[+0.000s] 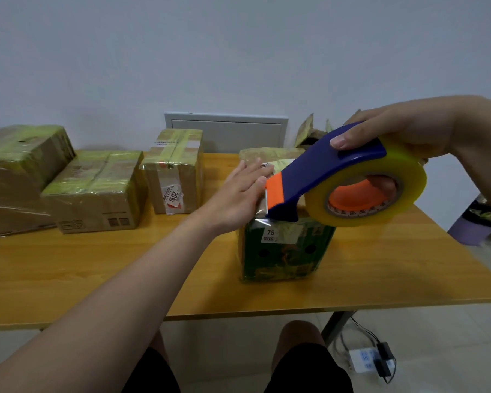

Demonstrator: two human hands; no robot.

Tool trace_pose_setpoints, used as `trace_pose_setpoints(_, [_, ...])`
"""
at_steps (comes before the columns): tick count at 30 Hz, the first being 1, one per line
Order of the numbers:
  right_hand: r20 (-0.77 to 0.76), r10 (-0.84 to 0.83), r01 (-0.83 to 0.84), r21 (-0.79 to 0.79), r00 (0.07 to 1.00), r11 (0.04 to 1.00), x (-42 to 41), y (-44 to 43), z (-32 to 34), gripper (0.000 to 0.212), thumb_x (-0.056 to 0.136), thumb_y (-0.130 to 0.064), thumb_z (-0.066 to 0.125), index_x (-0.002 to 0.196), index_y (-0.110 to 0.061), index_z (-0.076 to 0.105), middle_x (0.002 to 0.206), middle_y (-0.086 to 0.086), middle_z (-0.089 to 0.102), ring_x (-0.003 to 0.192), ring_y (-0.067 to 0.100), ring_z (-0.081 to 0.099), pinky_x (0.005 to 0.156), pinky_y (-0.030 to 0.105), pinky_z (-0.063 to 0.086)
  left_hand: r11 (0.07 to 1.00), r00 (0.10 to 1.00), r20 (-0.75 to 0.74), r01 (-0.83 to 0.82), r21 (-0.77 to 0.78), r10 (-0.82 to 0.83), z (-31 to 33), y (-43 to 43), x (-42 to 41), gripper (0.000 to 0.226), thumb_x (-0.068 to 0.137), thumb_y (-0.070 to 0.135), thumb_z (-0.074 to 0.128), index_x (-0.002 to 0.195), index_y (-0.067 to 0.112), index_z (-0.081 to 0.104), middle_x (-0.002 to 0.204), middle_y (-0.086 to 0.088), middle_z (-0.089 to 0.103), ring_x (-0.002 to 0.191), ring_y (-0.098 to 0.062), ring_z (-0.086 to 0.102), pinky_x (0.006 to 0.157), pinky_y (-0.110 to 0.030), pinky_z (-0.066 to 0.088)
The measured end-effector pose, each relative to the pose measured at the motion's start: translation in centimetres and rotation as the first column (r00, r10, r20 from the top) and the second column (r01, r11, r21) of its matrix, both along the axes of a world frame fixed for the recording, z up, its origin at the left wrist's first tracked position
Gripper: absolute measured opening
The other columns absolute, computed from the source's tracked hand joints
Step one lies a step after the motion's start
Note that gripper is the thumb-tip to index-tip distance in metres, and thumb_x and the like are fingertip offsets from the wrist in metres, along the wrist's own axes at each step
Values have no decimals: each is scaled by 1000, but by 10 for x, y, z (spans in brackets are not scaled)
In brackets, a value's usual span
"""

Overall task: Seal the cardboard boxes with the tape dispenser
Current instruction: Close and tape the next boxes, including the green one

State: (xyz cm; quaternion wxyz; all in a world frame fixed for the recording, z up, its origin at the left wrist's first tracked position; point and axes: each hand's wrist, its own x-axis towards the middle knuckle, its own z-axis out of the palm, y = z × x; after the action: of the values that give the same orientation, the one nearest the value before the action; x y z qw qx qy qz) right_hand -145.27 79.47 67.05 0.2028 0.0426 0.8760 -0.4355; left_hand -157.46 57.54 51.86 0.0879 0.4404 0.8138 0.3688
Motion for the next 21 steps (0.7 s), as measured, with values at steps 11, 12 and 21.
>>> trace_pose_setpoints(11, [72, -13, 18, -66, 997, 998, 24, 62, -14, 59, 68, -61, 82, 63, -3, 72, 51, 22, 59, 47, 32, 58, 57, 42, 51, 995, 999, 27, -18, -98, 21, 2, 2, -11, 56, 109, 49, 40, 162, 40, 26, 173, 16, 4, 159, -11, -10, 126, -42, -1])
trace_pose_setpoints(12, [85, -32, 38, -65, 996, 997, 28, 69, -16, 63, 68, -61, 82, 59, 0, 69, 50, 22, 58, 47, 33, 57, 58, 43, 50, 995, 999, 27, -17, -100, 20, 3, 2, -10, 56, 108, 49, 40, 162, 40, 26, 173, 17, 5, 158, -10, -11, 126, -42, -1])
trace_pose_setpoints(21, [67, -42, 48, -91, 997, 995, 28, 69, -30, 60, 58, -63, 86, 69, -5, 75, 47, 19, 55, 39, 26, 54, 46, 32, 51, 939, 992, -117, -74, -336, 37, 32, 8, -8, 52, 109, 43, 42, 160, 33, 34, 170, 0, 25, 157, -25, 19, 123, -43, 22])
